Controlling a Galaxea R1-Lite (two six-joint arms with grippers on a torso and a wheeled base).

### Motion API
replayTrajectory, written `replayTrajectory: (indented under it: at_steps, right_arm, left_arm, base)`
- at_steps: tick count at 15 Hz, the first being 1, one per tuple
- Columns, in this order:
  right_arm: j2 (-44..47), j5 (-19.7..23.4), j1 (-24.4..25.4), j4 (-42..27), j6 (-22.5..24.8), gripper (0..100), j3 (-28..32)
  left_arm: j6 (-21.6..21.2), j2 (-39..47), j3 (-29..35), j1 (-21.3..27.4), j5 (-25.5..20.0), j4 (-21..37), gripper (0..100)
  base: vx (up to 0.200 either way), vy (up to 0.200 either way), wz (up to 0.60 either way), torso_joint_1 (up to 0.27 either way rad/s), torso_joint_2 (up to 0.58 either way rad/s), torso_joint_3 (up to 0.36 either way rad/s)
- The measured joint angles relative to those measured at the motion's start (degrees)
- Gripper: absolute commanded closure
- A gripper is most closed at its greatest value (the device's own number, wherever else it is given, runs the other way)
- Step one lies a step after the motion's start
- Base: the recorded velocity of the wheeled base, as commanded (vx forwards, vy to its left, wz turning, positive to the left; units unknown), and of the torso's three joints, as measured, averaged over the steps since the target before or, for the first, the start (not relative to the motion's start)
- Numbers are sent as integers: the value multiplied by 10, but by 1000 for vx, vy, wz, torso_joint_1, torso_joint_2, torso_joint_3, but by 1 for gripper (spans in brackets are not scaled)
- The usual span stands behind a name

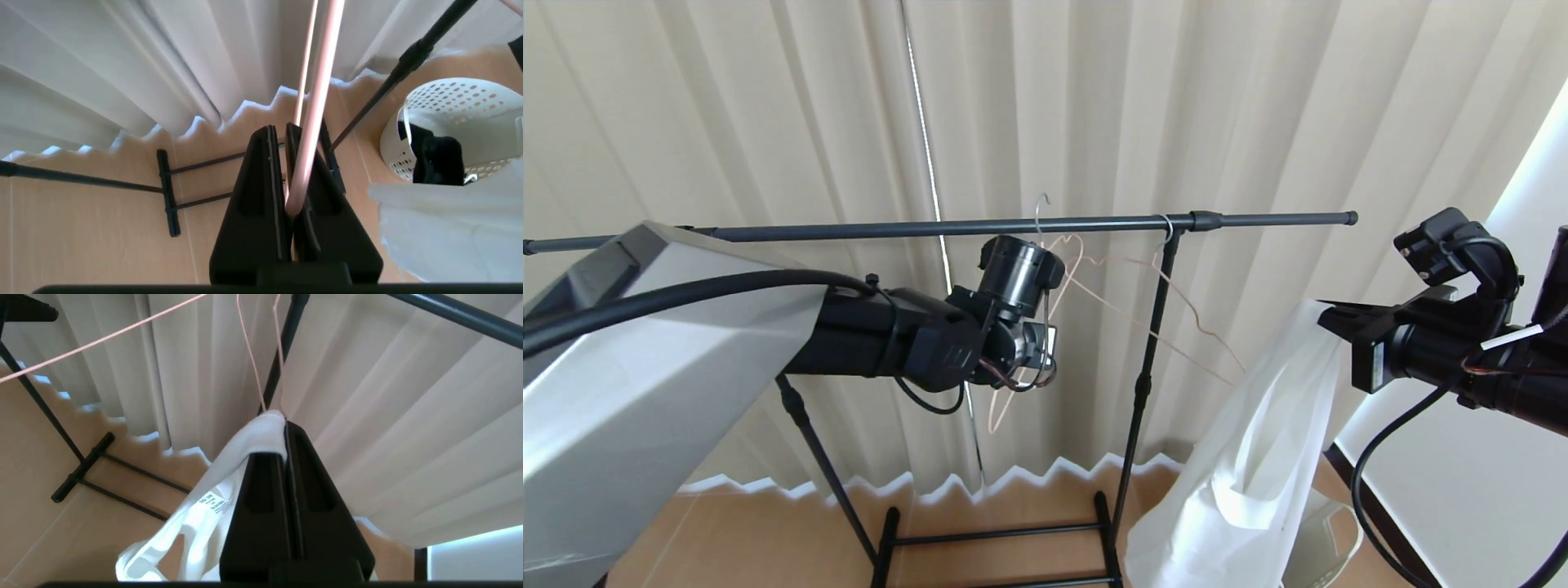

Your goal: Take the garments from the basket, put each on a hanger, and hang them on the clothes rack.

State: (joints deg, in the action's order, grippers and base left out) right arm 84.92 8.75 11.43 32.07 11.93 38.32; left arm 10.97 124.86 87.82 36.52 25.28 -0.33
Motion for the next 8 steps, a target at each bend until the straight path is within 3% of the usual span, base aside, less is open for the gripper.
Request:
replayTrajectory:
  at_steps: [5,8]
  right_arm:
    - [-5,-56,42,0,0,100,-1]
    - [-11,-102,68,1,-1,100,-1]
  left_arm:
    - [-18,-92,-172,15,-15,-109,100]
    - [-47,-152,-311,16,-66,-218,100]
  base:
    - [0,0,0,0,0,0]
    - [0,0,0,0,0,0]
